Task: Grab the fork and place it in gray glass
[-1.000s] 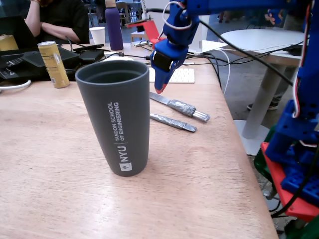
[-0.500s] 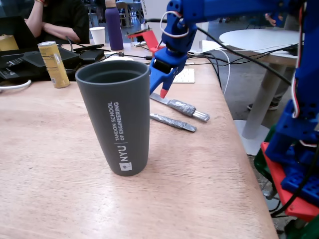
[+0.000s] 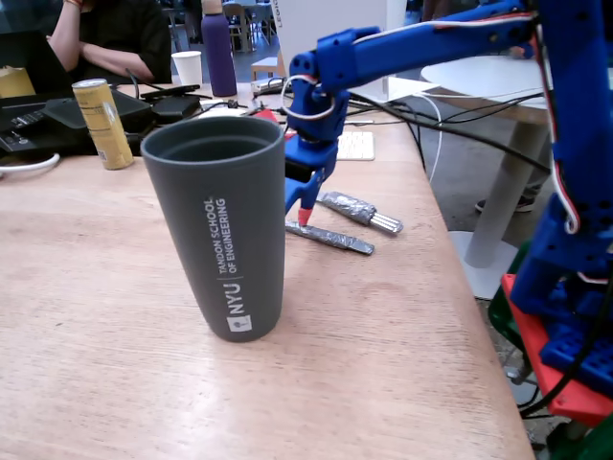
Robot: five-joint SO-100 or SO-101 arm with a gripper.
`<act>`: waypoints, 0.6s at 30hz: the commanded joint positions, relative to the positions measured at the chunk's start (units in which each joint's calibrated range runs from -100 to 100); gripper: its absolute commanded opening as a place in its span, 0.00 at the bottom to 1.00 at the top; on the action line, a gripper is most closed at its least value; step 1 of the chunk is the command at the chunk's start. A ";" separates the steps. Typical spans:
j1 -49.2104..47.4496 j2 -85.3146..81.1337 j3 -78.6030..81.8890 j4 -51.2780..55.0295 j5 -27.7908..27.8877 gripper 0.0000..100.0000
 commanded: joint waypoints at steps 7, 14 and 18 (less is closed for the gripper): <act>-0.92 2.33 -6.13 -0.59 -0.15 0.59; 1.62 1.47 -6.13 -0.59 0.44 0.59; 5.85 2.07 -6.13 -0.59 0.49 0.59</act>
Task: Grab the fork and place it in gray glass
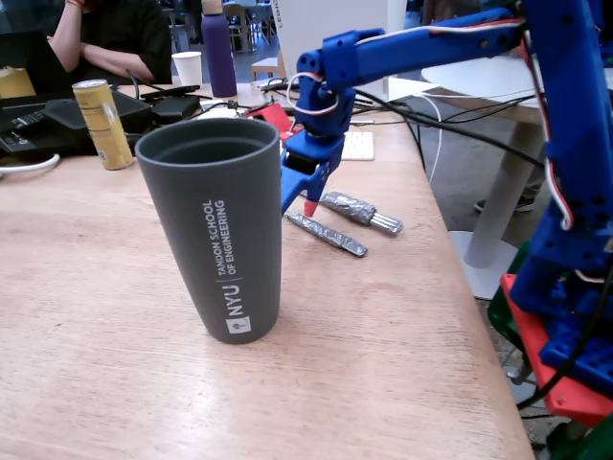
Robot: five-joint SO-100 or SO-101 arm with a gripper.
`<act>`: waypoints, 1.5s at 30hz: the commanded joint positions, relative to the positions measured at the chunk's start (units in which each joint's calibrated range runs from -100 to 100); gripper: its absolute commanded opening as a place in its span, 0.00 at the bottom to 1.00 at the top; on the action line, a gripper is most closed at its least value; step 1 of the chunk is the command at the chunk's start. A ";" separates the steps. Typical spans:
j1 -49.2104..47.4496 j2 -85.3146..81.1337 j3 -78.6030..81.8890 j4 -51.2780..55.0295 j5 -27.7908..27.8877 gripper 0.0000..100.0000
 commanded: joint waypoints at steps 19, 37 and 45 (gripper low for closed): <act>3.09 3.34 -2.53 2.53 0.20 0.59; 1.73 5.74 -4.61 5.24 0.10 0.42; 1.40 5.74 -4.71 5.24 0.20 0.00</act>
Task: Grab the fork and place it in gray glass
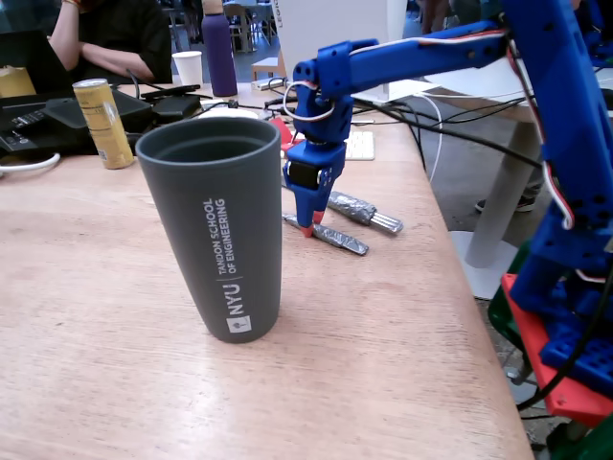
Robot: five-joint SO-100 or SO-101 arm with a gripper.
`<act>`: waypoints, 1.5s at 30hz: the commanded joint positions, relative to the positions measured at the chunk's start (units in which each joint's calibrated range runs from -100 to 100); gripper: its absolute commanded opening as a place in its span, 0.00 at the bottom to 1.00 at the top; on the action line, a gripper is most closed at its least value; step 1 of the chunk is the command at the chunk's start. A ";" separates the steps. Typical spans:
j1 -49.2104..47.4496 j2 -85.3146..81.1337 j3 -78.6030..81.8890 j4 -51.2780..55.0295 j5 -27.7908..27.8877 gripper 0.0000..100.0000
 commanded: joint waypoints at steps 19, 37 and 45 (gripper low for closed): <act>0.10 -16.78 4.92 -0.56 0.29 0.00; 0.10 -59.23 18.71 -1.38 0.34 0.00; 0.10 -70.38 27.48 -2.94 3.71 0.00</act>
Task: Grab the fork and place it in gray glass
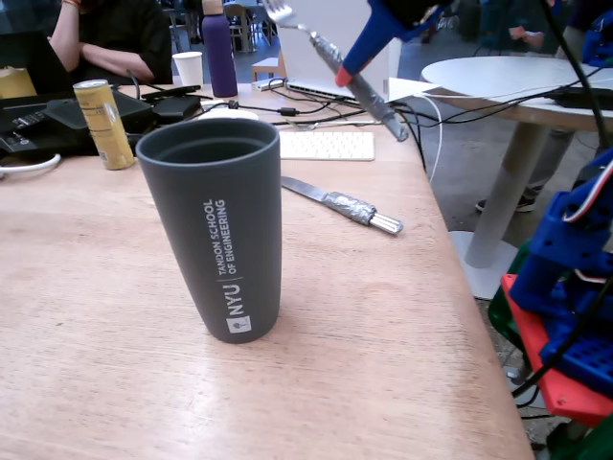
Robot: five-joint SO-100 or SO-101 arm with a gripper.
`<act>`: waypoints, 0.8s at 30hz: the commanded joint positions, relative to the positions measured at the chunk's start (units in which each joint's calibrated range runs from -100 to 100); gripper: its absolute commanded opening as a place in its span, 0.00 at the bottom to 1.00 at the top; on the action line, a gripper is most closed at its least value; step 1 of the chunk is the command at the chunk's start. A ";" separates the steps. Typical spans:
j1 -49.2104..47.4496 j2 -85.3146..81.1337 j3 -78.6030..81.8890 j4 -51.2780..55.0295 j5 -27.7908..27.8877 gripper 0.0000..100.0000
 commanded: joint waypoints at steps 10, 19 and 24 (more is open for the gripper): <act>-10.62 -3.02 5.66 -32.65 0.29 0.00; -28.38 2.89 4.52 -48.34 0.15 0.00; -36.51 2.21 5.37 -51.13 -0.24 0.00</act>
